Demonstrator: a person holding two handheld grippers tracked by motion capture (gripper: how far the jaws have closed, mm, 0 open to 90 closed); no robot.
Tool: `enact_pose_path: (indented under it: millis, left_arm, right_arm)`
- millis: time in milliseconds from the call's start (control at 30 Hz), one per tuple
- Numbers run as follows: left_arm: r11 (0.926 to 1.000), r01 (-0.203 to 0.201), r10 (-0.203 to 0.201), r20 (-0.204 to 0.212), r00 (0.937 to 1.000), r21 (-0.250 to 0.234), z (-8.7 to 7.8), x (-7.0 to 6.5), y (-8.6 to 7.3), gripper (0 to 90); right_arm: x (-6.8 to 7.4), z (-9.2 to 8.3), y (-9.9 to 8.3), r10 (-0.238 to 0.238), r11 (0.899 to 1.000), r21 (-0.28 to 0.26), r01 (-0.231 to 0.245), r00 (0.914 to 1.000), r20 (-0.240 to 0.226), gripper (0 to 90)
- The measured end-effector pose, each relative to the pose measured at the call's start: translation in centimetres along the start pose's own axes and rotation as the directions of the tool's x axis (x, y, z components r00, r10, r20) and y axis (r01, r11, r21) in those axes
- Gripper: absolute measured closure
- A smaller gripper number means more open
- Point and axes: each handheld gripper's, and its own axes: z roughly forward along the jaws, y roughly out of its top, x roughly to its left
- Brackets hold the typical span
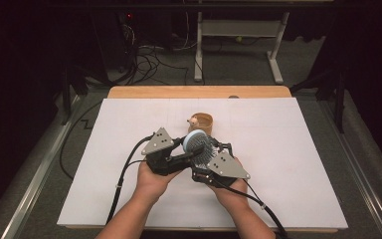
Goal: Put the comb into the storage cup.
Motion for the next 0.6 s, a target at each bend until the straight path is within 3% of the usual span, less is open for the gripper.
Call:
enact_pose_path:
  millis: [200,367,500,600]
  left_arm:
    - [0.9997,-0.025,0.025,-0.022,0.9995,0.001,0.09,-0.41,0.21,56.1]
    - [0.9997,-0.023,0.022,-0.024,0.9995,-0.002,0.10,-0.35,0.21,56.4]
    - [0.9998,-0.020,0.020,-0.031,0.9993,-0.008,-0.08,-0.21,0.27,56.5]
    - [0.9996,-0.022,0.022,-0.037,0.9991,-0.016,-0.27,-0.15,0.34,56.5]
  right_arm:
    - [-0.10,-0.02,0.18,0.000,1.000,0.004,0.000,1.0000,0.005,19.8]
    - [-0.45,-0.04,0.25,0.015,1.000,0.010,-0.015,0.9997,-0.018,19.0]
    - [-0.78,0.19,0.16,0.055,0.998,0.036,-0.053,0.9975,-0.044,11.2]
    - [-0.74,0.45,0.00,0.066,0.997,0.044,-0.064,0.9968,-0.045,0.0]
